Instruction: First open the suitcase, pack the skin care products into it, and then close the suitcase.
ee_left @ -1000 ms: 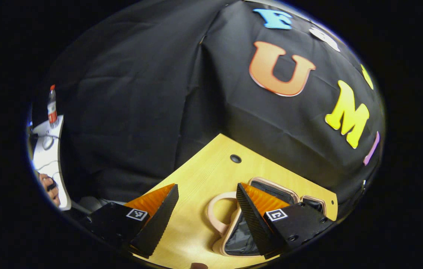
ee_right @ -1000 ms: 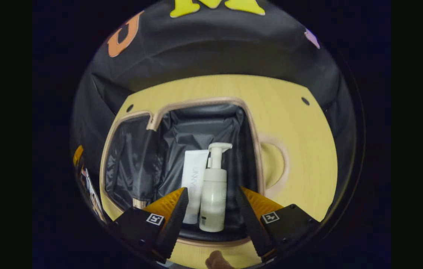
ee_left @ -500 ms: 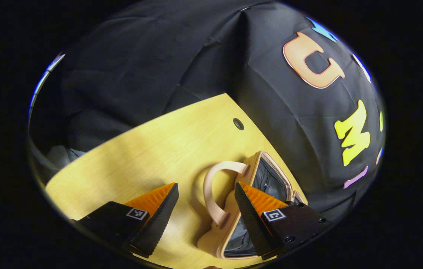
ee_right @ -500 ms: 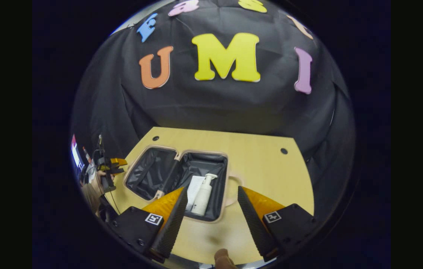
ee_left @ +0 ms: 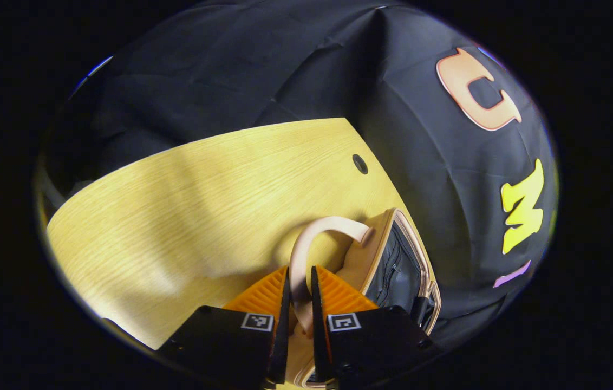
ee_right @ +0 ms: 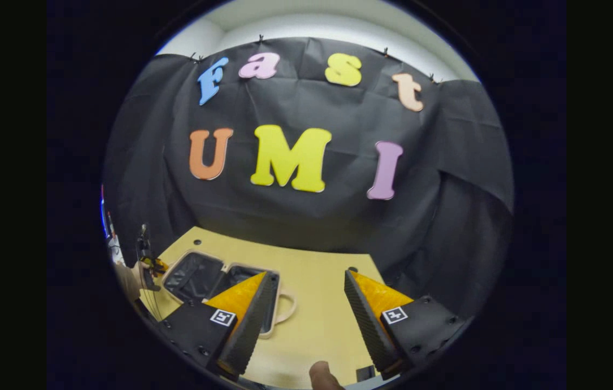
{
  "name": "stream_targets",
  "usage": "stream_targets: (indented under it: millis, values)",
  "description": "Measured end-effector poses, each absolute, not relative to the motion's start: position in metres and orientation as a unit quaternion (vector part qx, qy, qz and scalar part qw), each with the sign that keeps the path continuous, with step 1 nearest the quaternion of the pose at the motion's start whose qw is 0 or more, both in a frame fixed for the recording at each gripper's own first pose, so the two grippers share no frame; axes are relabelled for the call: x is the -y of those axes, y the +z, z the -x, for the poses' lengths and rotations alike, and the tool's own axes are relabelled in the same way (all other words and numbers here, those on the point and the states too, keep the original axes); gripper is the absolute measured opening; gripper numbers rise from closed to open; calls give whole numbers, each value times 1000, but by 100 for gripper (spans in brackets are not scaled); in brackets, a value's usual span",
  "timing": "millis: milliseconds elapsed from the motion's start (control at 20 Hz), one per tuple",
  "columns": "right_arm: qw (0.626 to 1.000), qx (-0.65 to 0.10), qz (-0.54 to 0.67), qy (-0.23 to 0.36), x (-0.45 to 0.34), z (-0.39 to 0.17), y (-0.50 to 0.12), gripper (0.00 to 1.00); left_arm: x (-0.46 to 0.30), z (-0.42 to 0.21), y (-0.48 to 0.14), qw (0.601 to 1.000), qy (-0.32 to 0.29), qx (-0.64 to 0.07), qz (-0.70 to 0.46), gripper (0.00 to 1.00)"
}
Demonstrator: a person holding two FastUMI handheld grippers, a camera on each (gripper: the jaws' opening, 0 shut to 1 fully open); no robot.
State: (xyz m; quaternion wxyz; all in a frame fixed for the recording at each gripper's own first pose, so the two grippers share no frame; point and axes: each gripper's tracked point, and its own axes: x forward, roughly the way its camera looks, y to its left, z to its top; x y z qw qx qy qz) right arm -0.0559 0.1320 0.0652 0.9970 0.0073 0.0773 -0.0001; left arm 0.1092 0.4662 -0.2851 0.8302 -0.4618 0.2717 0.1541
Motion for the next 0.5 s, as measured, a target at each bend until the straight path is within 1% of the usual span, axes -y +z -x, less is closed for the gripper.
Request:
stream_targets:
  millis: [50,150,200,300,350,450,500]
  values:
    - [997,-73,-8,-5,-130,59,63,79,-467,-110,-282,830,155,-266,466,22]
    - [997,-71,-7,-11,-124,66,57,80,-466,-107,-278,835,158,-262,458,18]
    - [997,-74,-12,-10,-121,69,53,77,-467,-105,-274,838,162,-263,450,14]
    - [996,-80,-24,-13,-109,81,42,79,-463,-101,-265,848,170,-271,423,10]
    - [996,-83,-30,-17,-101,83,40,79,-464,-99,-258,857,171,-270,404,9]
    - [997,-64,-35,-22,-89,81,50,80,-463,-99,-230,872,178,-256,378,7]
    - [998,-52,-34,-24,-83,80,56,77,-463,-100,-213,876,180,-246,373,7]
